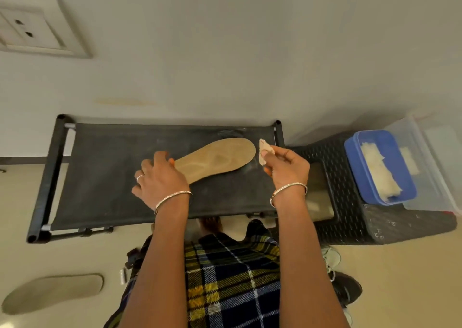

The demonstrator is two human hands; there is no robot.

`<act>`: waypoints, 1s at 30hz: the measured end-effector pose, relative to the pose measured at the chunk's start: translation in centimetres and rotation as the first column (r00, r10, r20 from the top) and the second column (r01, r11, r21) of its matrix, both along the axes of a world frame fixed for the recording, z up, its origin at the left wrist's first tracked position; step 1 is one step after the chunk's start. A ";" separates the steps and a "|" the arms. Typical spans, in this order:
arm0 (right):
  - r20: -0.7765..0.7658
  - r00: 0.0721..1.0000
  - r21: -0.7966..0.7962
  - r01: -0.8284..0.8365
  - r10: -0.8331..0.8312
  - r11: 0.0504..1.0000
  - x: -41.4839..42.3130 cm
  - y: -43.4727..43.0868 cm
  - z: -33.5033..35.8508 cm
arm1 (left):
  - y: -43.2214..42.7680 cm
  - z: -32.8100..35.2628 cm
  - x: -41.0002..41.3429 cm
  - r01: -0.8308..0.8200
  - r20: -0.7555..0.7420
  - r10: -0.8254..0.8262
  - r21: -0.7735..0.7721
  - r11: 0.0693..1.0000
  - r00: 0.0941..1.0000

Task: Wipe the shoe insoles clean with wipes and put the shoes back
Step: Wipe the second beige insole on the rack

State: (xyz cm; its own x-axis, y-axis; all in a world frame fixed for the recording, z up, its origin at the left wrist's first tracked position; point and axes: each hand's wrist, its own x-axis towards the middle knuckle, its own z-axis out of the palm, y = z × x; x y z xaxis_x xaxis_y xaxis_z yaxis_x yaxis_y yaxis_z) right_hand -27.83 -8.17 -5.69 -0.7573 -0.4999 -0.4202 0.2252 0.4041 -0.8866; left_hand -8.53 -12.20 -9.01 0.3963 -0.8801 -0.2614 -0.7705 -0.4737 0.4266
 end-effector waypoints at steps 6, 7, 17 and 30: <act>-0.249 0.969 0.085 0.020 0.002 0.996 -1.5 0.8 -1.9 | 1.6 -1.1 -3.4 0.432 0.004 -0.432 -0.021 0.902 0.902; -0.290 0.957 0.102 -0.002 0.031 0.995 -1.6 0.8 -2.3 | 2.0 -1.3 -4.0 0.535 -0.007 -0.535 0.007 0.845 0.845; -0.523 0.758 0.257 -0.295 0.389 0.920 -1.8 -2.5 -5.4 | 2.9 -3.1 -6.4 0.832 -0.062 -0.883 0.370 0.413 0.465; -0.459 0.596 0.479 -0.459 0.659 0.749 -2.4 -5.6 -7.5 | 2.0 -3.8 -6.1 0.840 -0.156 -0.892 0.436 0.323 0.424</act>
